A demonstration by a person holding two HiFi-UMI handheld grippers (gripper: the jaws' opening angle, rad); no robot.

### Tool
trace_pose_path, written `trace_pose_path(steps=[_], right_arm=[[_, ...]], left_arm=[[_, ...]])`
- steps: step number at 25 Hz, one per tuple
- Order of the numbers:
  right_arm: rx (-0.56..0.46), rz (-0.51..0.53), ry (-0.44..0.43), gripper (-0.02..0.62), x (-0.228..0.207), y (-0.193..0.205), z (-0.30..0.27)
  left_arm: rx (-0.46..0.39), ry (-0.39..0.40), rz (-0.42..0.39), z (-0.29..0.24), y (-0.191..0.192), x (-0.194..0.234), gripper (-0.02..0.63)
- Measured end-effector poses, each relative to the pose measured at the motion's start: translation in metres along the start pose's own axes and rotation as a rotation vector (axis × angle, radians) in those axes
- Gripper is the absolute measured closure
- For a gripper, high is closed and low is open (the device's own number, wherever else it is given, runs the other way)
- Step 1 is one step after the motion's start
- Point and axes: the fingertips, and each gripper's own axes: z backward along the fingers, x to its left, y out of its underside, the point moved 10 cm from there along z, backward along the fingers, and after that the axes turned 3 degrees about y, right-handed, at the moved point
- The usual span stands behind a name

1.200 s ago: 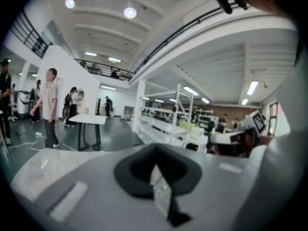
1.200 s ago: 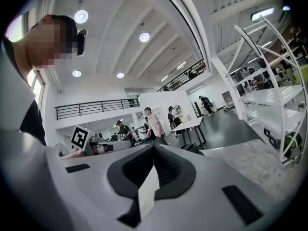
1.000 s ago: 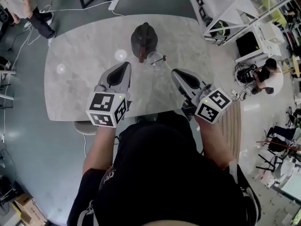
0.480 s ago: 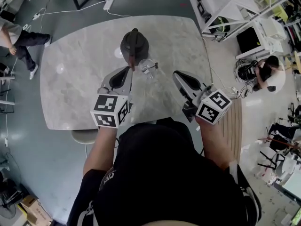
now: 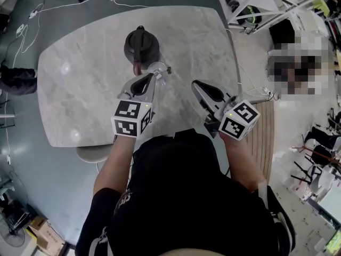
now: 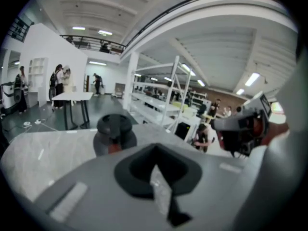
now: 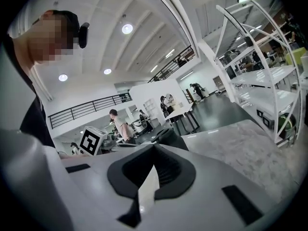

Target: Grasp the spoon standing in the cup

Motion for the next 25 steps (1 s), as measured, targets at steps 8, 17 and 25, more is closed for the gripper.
trace_pose_path(steps=[8, 17, 25], right_arm=[[0.020, -0.040, 0.020, 0.601, -0.015, 0.012, 0.004], [0.037, -0.064, 0.015, 0.601, -0.021, 0.019, -0.002], [0.042, -0.074, 0.025, 0.601, -0.026, 0.019, -0.003]], left_arm=[[0.091, 0.045, 0.000, -0.037, 0.020, -0.003, 0.597], [0.161, 0.070, -0.005, -0.065, 0.037, -0.002, 0.594], [0.227, 0.079, -0.045, -0.086, 0.048, -0.004, 0.509]])
